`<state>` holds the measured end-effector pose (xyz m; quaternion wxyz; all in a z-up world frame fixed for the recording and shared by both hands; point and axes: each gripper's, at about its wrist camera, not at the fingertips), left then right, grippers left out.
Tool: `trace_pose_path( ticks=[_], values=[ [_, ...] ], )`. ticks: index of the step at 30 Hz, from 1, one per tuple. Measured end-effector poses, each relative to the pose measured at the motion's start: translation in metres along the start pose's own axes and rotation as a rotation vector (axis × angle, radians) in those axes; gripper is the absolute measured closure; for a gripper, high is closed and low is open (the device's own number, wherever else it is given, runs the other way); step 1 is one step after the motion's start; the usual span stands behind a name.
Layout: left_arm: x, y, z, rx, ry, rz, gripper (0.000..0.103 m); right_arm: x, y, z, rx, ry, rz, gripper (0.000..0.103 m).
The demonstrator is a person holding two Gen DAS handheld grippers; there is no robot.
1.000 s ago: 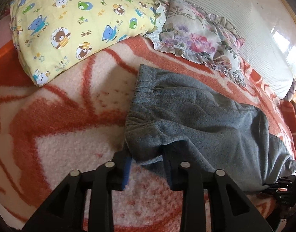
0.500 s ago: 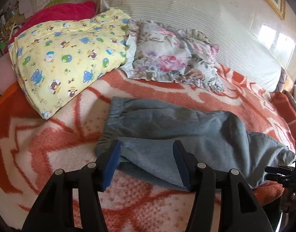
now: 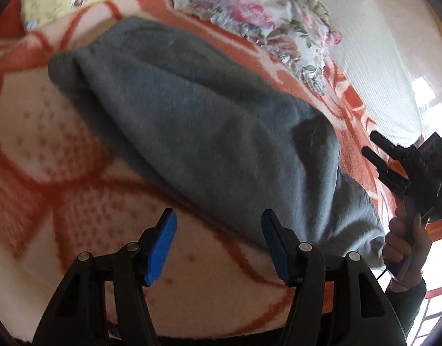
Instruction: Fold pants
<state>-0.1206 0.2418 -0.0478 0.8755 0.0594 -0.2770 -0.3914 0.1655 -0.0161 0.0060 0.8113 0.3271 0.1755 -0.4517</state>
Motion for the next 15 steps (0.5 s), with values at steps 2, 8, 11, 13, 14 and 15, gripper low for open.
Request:
trace_pose_path(
  ticks=[2, 8, 11, 13, 14, 15],
  values=[
    [0.001, -0.007, -0.008, -0.012, -0.015, 0.076, 0.041, 0.004, 0.018, -0.02, -0.034, 0.022, -0.024, 0.051],
    [0.015, -0.011, -0.043, -0.073, 0.001, 0.157, 0.041, 0.012, 0.047, -0.08, -0.183, 0.014, -0.029, 0.053],
    [0.016, -0.014, -0.054, -0.065, 0.033, 0.192, 0.04, 0.022, 0.05, -0.107, -0.233, -0.019, -0.056, 0.053],
    [0.019, -0.014, -0.054, -0.05, 0.038, 0.216, 0.037, 0.032, 0.049, -0.12, -0.27, 0.032, -0.111, 0.054],
    [0.02, -0.013, -0.054, -0.04, 0.044, 0.23, 0.037, 0.034, 0.048, -0.125, -0.28, 0.063, -0.13, 0.058],
    [0.022, -0.013, -0.054, -0.027, 0.047, 0.24, 0.037, 0.035, 0.047, -0.129, -0.291, 0.092, -0.144, 0.06]
  ],
)
Point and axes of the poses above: each gripper's, at about its wrist camera, not at the fingertips, and z roughly against the way its jaws point, x to its right, y to its top, and after that the axes turned 5 degrees about -z, right-handed
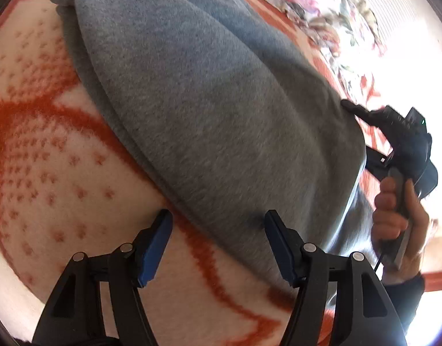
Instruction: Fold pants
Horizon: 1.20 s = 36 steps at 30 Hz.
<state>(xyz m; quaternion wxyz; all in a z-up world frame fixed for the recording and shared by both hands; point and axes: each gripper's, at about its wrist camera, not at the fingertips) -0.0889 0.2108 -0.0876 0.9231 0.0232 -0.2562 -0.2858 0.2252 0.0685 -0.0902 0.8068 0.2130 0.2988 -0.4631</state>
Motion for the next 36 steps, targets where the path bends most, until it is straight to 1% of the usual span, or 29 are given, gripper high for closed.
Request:
trace_pose_path(
  ticks=[1, 2, 3, 4, 5, 6, 7, 9, 13, 14, 17, 19, 21, 23, 26, 27, 29, 31, 33, 34, 36],
  values=[
    [0.004, 0.0, -0.001, 0.007, 0.007, -0.004, 0.038, 0.001, -0.001, -0.003, -0.011, 0.018, -0.002, 0.069],
    [0.007, 0.0, -0.003, 0.014, 0.03, -0.024, 0.042, 0.0, -0.002, -0.006, -0.015, 0.022, 0.004, 0.081],
    [0.01, 0.0, -0.005, 0.023, 0.053, -0.051, 0.058, -0.002, -0.004, -0.007, -0.004, 0.003, 0.019, 0.083],
    [0.014, -0.001, -0.006, 0.033, 0.065, -0.076, 0.077, -0.005, -0.005, -0.006, 0.008, -0.011, 0.036, 0.087],
    [0.016, -0.001, -0.006, 0.035, 0.048, -0.087, 0.086, -0.007, -0.006, -0.005, 0.024, -0.019, 0.052, 0.089],
    [0.016, 0.0, -0.005, 0.035, 0.025, -0.09, 0.093, -0.01, -0.007, -0.003, 0.04, -0.024, 0.065, 0.09],
    [0.017, 0.001, -0.002, 0.044, 0.019, -0.102, 0.094, -0.014, -0.009, 0.001, 0.058, -0.032, 0.084, 0.09],
    [0.02, 0.002, 0.006, 0.068, 0.005, -0.129, 0.095, -0.024, -0.006, 0.005, 0.089, -0.048, 0.119, 0.091],
    [0.026, 0.001, 0.03, 0.144, -0.029, -0.191, 0.095, -0.043, 0.002, 0.014, 0.127, -0.078, 0.19, 0.091],
    [0.026, 0.0, 0.031, 0.148, -0.034, -0.196, 0.095, -0.044, 0.004, 0.015, 0.133, -0.085, 0.199, 0.091],
    [0.014, -0.004, 0.017, 0.111, -0.032, -0.177, 0.095, -0.042, 0.008, 0.006, 0.147, -0.136, 0.223, 0.091],
    [0.009, -0.005, 0.002, 0.083, -0.018, -0.177, 0.096, -0.032, 0.011, -0.006, 0.143, -0.163, 0.214, 0.091],
    [0.008, -0.008, -0.006, 0.079, -0.01, -0.188, 0.095, -0.024, 0.011, -0.015, 0.145, -0.18, 0.22, 0.091],
    [0.01, -0.009, -0.004, 0.091, -0.007, -0.212, 0.095, -0.019, 0.011, -0.015, 0.166, -0.16, 0.223, 0.091],
    [0.009, -0.009, -0.004, 0.085, -0.019, -0.199, 0.094, -0.015, 0.014, -0.012, 0.17, -0.142, 0.193, 0.09],
    [0.009, -0.003, -0.008, 0.07, -0.03, -0.183, 0.089, -0.017, 0.014, -0.01, 0.163, -0.145, 0.191, 0.088],
    [0.004, 0.0, -0.002, 0.048, -0.056, -0.165, 0.088, -0.019, 0.009, 0.0, 0.16, -0.154, 0.186, 0.078],
    [0.007, -0.003, 0.009, 0.064, -0.032, -0.206, 0.086, -0.021, 0.0, 0.017, 0.187, -0.169, 0.185, 0.077],
    [0.013, -0.007, 0.022, 0.101, 0.0, -0.256, 0.085, -0.02, -0.011, 0.036, 0.208, -0.186, 0.179, 0.077],
    [0.016, -0.01, 0.028, 0.113, 0.011, -0.282, 0.082, -0.019, -0.018, 0.048, 0.219, -0.186, 0.172, 0.077],
    [0.022, -0.016, 0.039, 0.127, 0.019, -0.324, 0.074, -0.013, -0.032, 0.068, 0.238, -0.166, 0.145, 0.071]
  ],
)
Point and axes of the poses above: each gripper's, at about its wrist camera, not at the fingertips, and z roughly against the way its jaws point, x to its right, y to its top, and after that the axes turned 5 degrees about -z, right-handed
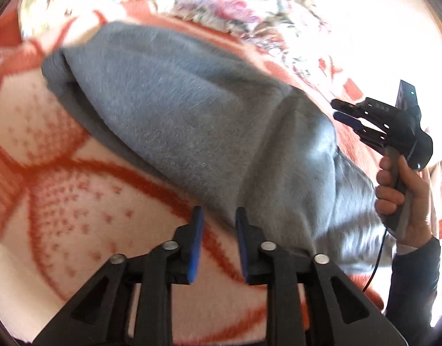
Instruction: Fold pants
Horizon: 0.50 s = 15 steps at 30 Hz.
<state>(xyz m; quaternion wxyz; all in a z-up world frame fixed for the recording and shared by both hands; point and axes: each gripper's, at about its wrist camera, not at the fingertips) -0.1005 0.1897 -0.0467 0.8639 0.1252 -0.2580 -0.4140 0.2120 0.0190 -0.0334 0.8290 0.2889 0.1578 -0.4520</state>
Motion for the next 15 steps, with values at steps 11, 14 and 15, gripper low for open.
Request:
trace_pose_path(
  ticks=[11, 14, 15],
  values=[
    [0.089, 0.009, 0.001, -0.01, -0.16, -0.295, 0.062, 0.075, -0.094, 0.143, 0.185, -0.036, -0.224, 0.062],
    [0.125, 0.012, -0.01, -0.034, -0.175, -0.402, 0.062, 0.101, -0.123, 0.17, 0.222, -0.062, -0.309, 0.061],
    [0.137, 0.012, -0.013, -0.039, -0.189, -0.437, 0.062, 0.109, -0.133, 0.178, 0.235, -0.069, -0.336, 0.061]
  ],
)
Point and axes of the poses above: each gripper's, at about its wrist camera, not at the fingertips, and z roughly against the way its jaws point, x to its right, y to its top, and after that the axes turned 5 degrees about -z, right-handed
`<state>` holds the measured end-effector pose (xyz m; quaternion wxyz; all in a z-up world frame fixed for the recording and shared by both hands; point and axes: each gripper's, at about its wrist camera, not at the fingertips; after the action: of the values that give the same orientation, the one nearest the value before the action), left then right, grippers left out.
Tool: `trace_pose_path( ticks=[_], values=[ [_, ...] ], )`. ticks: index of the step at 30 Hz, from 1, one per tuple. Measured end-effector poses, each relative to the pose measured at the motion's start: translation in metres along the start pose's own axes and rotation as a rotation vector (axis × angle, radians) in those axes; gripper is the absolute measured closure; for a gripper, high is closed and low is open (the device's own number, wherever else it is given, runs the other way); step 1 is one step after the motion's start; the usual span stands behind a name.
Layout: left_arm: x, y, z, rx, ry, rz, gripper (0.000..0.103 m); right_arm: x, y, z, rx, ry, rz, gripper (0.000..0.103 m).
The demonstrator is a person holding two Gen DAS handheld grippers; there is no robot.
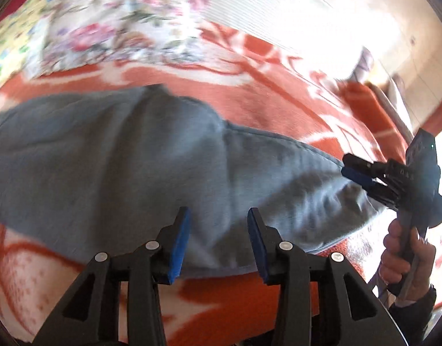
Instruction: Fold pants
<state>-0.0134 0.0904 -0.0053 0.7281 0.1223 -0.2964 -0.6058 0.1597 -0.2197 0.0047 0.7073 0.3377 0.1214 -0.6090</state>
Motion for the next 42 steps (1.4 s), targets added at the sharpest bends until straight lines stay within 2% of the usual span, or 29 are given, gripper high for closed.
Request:
trace_pose_path(
  ticks=[6, 8, 11, 13, 16, 20, 24, 30, 35, 39, 42],
  values=[
    [0.057, 0.037, -0.023, -0.005, -0.055, -0.177, 0.054, 0.057, -0.022, 0.059, 0.082, -0.037, -0.131, 0.06],
    [0.081, 0.051, -0.032, -0.009, -0.074, -0.231, 0.053, 0.073, -0.027, 0.079, 0.122, -0.057, -0.164, 0.055],
    [0.121, 0.066, -0.045, -0.014, -0.111, -0.328, 0.053, 0.099, -0.032, 0.107, 0.203, -0.099, -0.227, 0.053],
    [0.152, 0.073, -0.058, -0.039, -0.141, -0.42, 0.053, 0.116, -0.032, 0.124, 0.262, -0.152, -0.264, 0.053],
    [0.198, 0.08, -0.079, -0.08, -0.169, -0.55, 0.053, 0.143, -0.032, 0.143, 0.32, -0.172, -0.342, 0.053],
    [0.25, 0.087, -0.104, -0.113, -0.196, -0.681, 0.053, 0.173, -0.033, 0.155, 0.36, -0.138, -0.432, 0.053],
    [0.298, 0.092, -0.138, -0.19, -0.237, -0.792, 0.052, 0.201, -0.035, 0.159, 0.377, -0.066, -0.53, 0.053],
    [0.358, 0.091, -0.183, -0.267, -0.251, -0.956, 0.052, 0.227, -0.039, 0.164, 0.407, 0.032, -0.633, 0.053],
    [0.387, 0.082, -0.209, -0.332, -0.254, -1.045, 0.052, 0.237, -0.034, 0.162, 0.41, 0.093, -0.668, 0.05],
    [0.397, 0.074, -0.225, -0.387, -0.251, -1.085, 0.052, 0.25, -0.03, 0.152, 0.397, 0.134, -0.73, 0.046],
    [0.398, 0.07, -0.229, -0.399, -0.252, -1.118, 0.052, 0.256, -0.032, 0.153, 0.429, 0.141, -0.748, 0.046]
  ],
)
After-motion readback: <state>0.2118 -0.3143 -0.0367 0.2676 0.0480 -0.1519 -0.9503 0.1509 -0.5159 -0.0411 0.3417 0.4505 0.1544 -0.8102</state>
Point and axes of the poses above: each gripper's, at about its wrist camera, not at the fingertips, and z roughly against the way its jaws point, x to its right, y to its top, and after that the axes turned 5 degrees about -z, right-handed
